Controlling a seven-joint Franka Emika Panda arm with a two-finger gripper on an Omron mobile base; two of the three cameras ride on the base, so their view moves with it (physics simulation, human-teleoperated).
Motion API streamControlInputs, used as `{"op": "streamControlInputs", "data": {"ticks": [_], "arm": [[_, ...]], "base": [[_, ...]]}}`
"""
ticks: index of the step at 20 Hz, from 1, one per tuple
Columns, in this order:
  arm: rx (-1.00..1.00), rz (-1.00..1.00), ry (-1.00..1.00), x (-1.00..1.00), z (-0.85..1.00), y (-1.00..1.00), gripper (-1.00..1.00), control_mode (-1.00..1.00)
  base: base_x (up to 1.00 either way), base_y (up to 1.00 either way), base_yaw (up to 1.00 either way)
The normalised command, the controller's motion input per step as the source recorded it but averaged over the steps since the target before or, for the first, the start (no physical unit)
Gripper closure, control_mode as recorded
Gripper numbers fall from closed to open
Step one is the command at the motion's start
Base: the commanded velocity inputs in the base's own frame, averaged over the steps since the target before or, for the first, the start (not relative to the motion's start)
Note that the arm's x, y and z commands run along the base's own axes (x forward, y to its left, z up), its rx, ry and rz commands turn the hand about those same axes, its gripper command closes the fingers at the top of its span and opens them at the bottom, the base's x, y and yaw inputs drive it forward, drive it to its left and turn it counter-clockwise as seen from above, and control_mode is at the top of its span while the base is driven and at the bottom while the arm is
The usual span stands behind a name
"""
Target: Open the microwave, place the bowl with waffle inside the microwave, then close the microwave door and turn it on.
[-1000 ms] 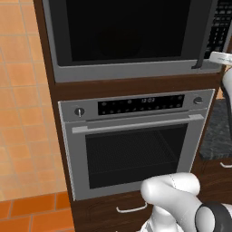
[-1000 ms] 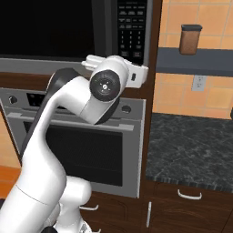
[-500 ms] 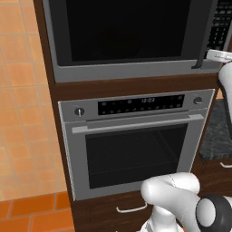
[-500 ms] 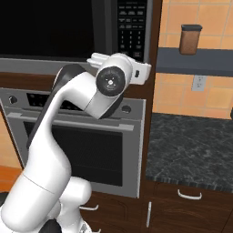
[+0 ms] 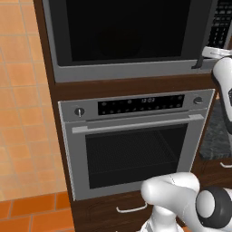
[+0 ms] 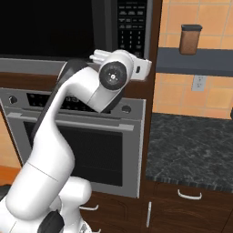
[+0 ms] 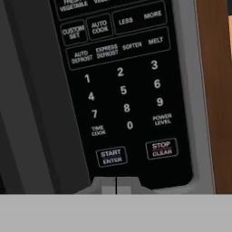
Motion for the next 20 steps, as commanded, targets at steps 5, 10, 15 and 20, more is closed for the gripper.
{"op": "streamControlInputs", "data": {"ticks": [5, 10, 15, 20], "arm": [[0.0, 0.0, 0.0, 0.2, 0.04, 0.03, 1.0, -1.0], [0.0, 0.0, 0.0, 0.22, 0.0, 0.0, 1.0, -1.0], [0.0, 0.0, 0.0, 0.38, -0.03, 0.0, 1.0, -1.0], [0.0, 0.0, 0.0, 0.36, -0.05, 0.0, 1.0, -1.0]], "base": [[0.0, 0.0, 0.0], [0.0, 0.0, 0.0], [0.0, 0.0, 0.0], [0.0, 0.0, 0.0]]}}
